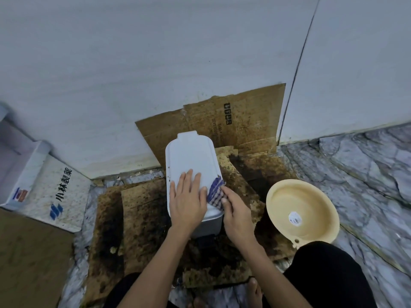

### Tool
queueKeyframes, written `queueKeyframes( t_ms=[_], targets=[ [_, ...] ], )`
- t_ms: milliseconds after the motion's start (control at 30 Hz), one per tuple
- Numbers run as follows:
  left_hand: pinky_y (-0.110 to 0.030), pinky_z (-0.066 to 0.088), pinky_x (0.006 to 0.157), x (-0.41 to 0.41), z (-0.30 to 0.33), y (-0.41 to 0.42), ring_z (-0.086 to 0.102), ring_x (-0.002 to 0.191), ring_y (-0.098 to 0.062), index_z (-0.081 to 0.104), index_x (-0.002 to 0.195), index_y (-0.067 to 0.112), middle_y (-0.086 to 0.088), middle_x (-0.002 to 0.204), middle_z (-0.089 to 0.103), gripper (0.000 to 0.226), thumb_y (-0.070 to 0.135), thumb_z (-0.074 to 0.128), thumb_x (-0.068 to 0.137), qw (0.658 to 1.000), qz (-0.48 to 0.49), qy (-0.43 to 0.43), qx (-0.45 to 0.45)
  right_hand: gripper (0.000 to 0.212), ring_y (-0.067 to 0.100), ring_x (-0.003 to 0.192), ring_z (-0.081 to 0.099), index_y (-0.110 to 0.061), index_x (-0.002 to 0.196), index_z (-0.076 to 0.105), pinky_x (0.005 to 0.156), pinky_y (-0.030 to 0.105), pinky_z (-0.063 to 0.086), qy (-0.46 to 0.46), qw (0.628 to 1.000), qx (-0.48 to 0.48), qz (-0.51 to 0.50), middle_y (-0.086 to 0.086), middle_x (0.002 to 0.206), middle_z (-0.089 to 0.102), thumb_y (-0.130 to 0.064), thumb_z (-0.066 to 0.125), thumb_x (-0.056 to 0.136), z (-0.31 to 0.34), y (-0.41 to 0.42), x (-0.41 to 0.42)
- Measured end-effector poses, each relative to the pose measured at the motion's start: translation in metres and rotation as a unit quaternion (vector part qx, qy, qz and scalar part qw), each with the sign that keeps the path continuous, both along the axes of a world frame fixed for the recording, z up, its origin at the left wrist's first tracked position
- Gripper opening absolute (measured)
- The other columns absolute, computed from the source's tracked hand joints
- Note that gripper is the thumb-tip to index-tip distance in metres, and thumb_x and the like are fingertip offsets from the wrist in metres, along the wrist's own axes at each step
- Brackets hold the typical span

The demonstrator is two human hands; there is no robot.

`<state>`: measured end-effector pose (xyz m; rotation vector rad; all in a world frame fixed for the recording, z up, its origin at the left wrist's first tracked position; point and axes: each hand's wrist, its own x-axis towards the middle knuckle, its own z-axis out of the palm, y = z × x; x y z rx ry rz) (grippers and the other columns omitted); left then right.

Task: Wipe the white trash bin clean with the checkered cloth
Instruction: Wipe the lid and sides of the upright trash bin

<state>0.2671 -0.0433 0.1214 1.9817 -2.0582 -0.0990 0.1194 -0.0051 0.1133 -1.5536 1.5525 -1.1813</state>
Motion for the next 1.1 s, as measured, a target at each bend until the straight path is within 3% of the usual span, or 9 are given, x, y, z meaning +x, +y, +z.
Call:
queueKeyframes(
  t_ms=[67,167,267,400,600,733,867,1000,1100],
  targets=[
    [-0.05,0.017,0.121,-0.001,-0.001,-0.001,0.028,0.151,-0.023,0.042,0.151,0.02,-0.004,0.161,0.036,0.058,0.044,0.019,0.103,1.0,0.001,-0.007,0.002,0.037,0.013,0.133,0.047,-0.009,0.139,0.053,0.111,0.023,0.036,0.004,1.0,0.001,-0.009,0.001,0.141,0.054,-0.015,0.046,0.102,-0.007,0.012,0.007],
    [-0.047,0.016,0.122,0.001,-0.003,-0.001,0.027,0.151,-0.024,0.041,0.152,0.02,-0.005,0.161,0.034,0.06,0.045,0.017,0.103,1.0,-0.014,-0.009,0.01,0.041,0.014,0.142,0.034,-0.011,0.143,0.048,0.114,0.011,0.019,0.015,1.0,0.015,-0.011,0.0,0.148,0.046,-0.019,0.043,0.103,-0.012,0.014,0.013],
    [-0.046,0.022,0.119,0.011,-0.004,-0.002,0.03,0.15,-0.023,0.043,0.152,0.021,-0.005,0.16,0.036,0.059,0.046,0.021,0.103,0.999,-0.04,-0.014,0.003,0.04,0.009,0.142,0.029,-0.012,0.143,0.047,0.113,0.008,0.015,0.02,1.0,0.01,-0.01,-0.002,0.149,0.045,-0.019,0.042,0.104,-0.011,0.004,0.016],
    [-0.048,0.032,0.114,0.013,-0.006,-0.003,0.036,0.147,-0.022,0.047,0.149,0.022,-0.004,0.157,0.041,0.057,0.045,0.023,0.102,0.999,-0.045,-0.026,-0.014,0.039,0.004,0.137,0.032,-0.012,0.142,0.048,0.112,0.009,0.015,0.008,1.0,0.014,0.003,0.001,0.147,0.048,-0.017,0.042,0.104,-0.008,-0.019,0.013],
    [-0.046,0.031,0.115,0.007,-0.009,-0.001,0.036,0.146,-0.02,0.047,0.149,0.022,-0.002,0.156,0.042,0.053,0.041,0.03,0.103,0.999,-0.026,-0.017,-0.034,0.038,0.021,0.126,0.052,-0.009,0.138,0.051,0.108,0.034,0.041,0.004,0.999,0.02,0.042,0.008,0.138,0.057,-0.015,0.042,0.102,-0.002,-0.074,0.006],
    [-0.045,0.027,0.116,0.008,-0.008,0.0,0.034,0.147,-0.019,0.046,0.15,0.022,-0.001,0.157,0.041,0.054,0.042,0.026,0.103,0.999,-0.022,-0.017,-0.029,0.035,0.018,0.118,0.056,-0.01,0.135,0.053,0.101,0.024,0.042,-0.004,0.999,0.014,0.035,0.006,0.132,0.06,-0.013,0.043,0.102,0.004,-0.076,0.007],
    [-0.04,0.021,0.117,0.01,-0.009,-0.002,0.029,0.15,-0.017,0.042,0.152,0.026,0.001,0.16,0.035,0.056,0.046,0.021,0.104,0.999,-0.02,-0.025,-0.014,0.034,0.01,0.118,0.055,-0.012,0.133,0.056,0.102,0.018,0.042,-0.018,1.0,0.0,0.024,0.002,0.133,0.059,-0.009,0.043,0.102,-0.001,-0.022,-0.001],
    [-0.042,0.018,0.12,0.01,-0.009,-0.002,0.024,0.151,-0.015,0.039,0.153,0.027,0.003,0.162,0.031,0.057,0.046,0.02,0.103,1.0,-0.022,-0.008,-0.004,0.035,0.005,0.128,0.048,-0.012,0.135,0.056,0.106,0.007,0.03,0.004,1.0,-0.001,0.025,-0.001,0.138,0.055,-0.007,0.043,0.102,-0.007,0.017,-0.006],
    [-0.042,0.016,0.121,0.012,-0.008,-0.002,0.021,0.152,-0.012,0.039,0.154,0.028,0.005,0.163,0.029,0.056,0.046,0.02,0.103,1.0,-0.018,0.007,0.002,0.036,0.007,0.131,0.045,-0.012,0.137,0.054,0.11,0.011,0.029,0.008,0.999,0.01,0.036,0.0,0.141,0.053,-0.009,0.042,0.103,-0.006,0.013,-0.004]
  ],
)
